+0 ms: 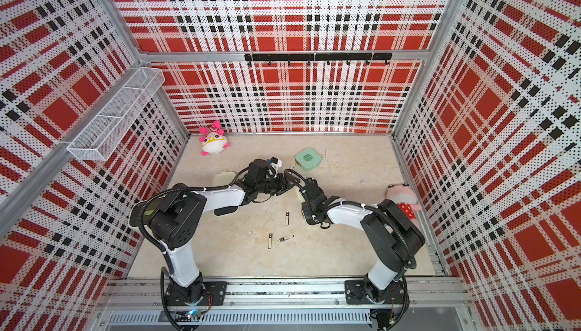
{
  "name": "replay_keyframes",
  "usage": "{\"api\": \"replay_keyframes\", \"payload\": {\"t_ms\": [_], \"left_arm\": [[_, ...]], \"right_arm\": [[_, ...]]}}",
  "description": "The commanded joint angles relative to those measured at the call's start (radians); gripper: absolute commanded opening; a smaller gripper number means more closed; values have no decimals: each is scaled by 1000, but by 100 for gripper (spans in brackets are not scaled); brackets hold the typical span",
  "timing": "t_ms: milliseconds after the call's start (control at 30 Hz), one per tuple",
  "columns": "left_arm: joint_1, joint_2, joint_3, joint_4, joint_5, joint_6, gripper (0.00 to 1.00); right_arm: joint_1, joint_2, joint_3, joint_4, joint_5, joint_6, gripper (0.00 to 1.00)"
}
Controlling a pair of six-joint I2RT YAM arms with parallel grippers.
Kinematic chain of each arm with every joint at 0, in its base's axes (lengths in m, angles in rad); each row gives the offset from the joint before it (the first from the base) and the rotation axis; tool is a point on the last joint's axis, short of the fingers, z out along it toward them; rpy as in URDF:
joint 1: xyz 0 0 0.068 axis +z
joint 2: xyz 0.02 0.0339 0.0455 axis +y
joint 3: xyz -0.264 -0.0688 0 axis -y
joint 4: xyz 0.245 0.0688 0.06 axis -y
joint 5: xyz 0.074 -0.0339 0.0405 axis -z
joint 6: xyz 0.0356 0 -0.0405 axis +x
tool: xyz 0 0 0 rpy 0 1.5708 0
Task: Organize nail clipper sets
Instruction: Move the storage box to the center of the board, then place the nail clipper in the storage box.
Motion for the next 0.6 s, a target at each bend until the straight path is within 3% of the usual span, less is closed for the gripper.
{"api": "replay_keyframes", "payload": {"t_ms": [0,567], "left_arm": [[-1,9,34,17,24,19,64],[-49,173,139,71,104,-32,61]], "right_arm": [[21,24,-11,0,-3,83,16],[28,20,-95,74,-74,107,17]]}}
